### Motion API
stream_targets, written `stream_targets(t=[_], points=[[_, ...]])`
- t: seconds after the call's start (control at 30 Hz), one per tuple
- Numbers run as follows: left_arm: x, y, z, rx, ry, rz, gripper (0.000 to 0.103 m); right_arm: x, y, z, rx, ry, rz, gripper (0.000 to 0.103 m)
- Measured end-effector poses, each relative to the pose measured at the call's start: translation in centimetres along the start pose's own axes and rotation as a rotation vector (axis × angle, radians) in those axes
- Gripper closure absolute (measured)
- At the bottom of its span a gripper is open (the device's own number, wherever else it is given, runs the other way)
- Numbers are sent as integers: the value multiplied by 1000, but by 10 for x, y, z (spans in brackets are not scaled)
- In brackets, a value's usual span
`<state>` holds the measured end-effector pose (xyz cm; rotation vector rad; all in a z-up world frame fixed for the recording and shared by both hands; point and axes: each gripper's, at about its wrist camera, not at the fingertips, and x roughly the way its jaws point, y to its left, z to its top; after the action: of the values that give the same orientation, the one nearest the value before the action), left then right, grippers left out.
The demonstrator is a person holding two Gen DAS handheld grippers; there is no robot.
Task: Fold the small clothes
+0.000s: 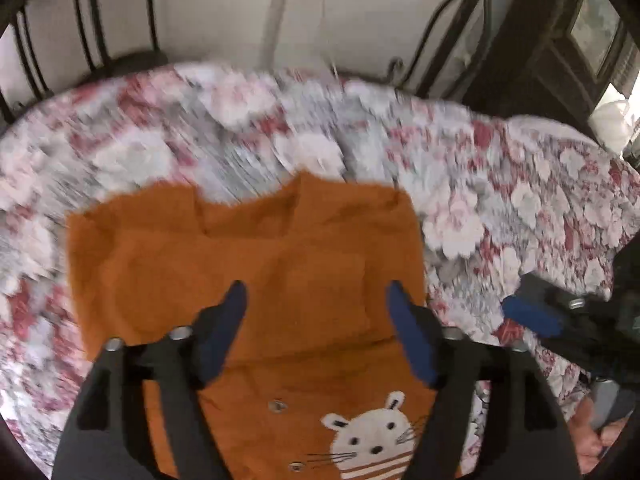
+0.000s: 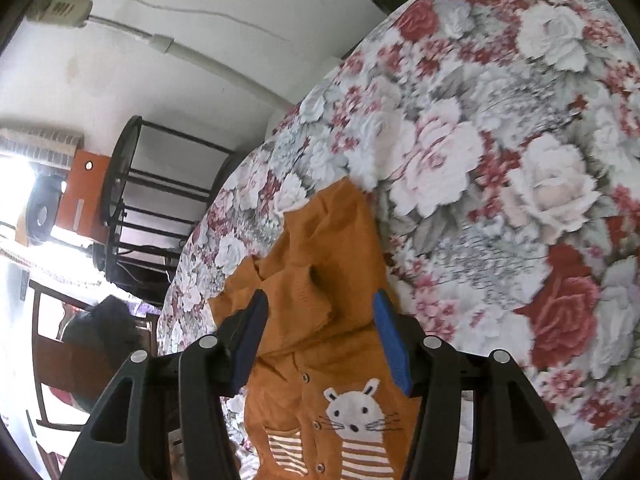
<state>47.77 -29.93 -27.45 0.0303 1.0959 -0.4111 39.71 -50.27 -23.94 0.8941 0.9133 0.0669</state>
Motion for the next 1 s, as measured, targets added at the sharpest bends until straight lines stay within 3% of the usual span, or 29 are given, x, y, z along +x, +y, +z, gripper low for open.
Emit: stream_targets(t=[0.07,0.17,0.43,0.6,0.67,0.7,0.77,0.87,0.93,1.0], points=[[-12,19,4,-36,-26,28,26,14,7,-1,-14,6,7,48],[-14,59,3,-127,1,97,26,37,13,-2,-28,12,11,48],[11,148,-23,-204,175,257,26,93,16,-12,-97,35,-55,54],[23,180,-31,-246,209,269,26,116,13,-17,-165,48,-91,54],[29,186,-32,-263,213,271,24,121,18,-18,-209,53,-78,76],[31,187,-32,-268,213,273,24,122,23,-19,-236,57,-72,98],[30,189,-30,-276,196,282,24,116,35,-19,-276,27,-66,98],[28,191,-26,-287,163,286,20,101,39,-9,-317,-29,-150,98],[34,192,-25,-284,176,309,15,102,17,1,-265,-23,-221,98],[45,192,-29,-268,211,331,12,108,0,4,-201,15,-204,98]])
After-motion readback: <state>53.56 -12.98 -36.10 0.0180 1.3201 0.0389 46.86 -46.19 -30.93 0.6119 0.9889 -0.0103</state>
